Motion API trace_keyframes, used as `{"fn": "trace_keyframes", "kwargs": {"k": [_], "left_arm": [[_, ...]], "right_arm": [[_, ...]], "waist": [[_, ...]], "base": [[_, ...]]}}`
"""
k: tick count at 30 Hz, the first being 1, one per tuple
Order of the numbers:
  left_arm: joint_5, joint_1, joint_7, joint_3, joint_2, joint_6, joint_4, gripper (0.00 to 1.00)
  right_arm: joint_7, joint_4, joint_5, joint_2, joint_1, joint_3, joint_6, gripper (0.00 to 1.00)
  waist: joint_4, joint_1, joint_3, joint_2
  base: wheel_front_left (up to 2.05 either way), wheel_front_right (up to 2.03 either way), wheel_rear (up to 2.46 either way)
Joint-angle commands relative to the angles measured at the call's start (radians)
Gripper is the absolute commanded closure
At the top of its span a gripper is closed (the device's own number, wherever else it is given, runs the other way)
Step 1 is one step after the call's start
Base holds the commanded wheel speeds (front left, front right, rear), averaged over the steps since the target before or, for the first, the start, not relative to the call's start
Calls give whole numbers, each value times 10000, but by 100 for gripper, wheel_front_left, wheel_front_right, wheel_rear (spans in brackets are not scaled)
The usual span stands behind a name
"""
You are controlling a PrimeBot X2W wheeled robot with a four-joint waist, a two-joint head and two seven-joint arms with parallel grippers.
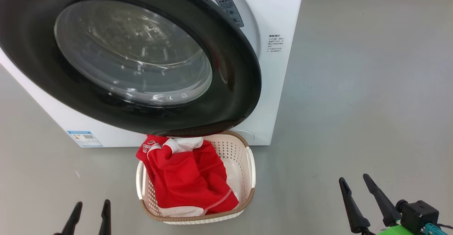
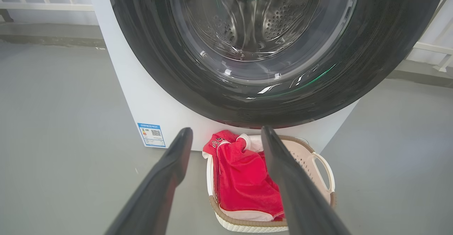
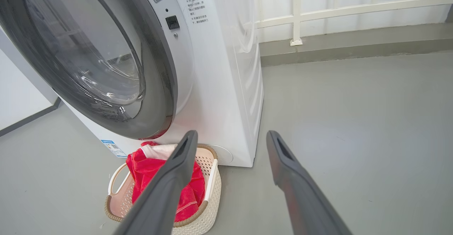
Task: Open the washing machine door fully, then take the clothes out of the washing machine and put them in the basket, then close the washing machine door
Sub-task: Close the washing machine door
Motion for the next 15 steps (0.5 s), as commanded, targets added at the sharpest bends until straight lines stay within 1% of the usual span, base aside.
{"fn": "trace_keyframes", "kwargs": {"k": [1, 13, 14, 15], "left_arm": [[114, -110, -122, 407, 91, 4, -176, 0], [281, -192, -122, 481, -46, 4, -267, 0], [284, -195, -122, 467, -54, 4, -273, 0], [308, -211, -122, 430, -80, 4, -299, 0]], "right_arm": [[-65, -198, -50, -146, -170, 201, 63, 0], [-65, -203, -42, -142, -208, 233, 63, 0], [-65, -212, -29, -136, -217, 265, 63, 7], [-65, -217, 15, -141, -265, 386, 63, 57]], "waist": [[10, 0, -9, 0], [159, 0, -72, 0], [185, 0, -70, 0], [254, 0, -62, 0]], "base": [[0, 0, 0], [0, 0, 0], [0, 0, 0], [0, 0, 0]]}}
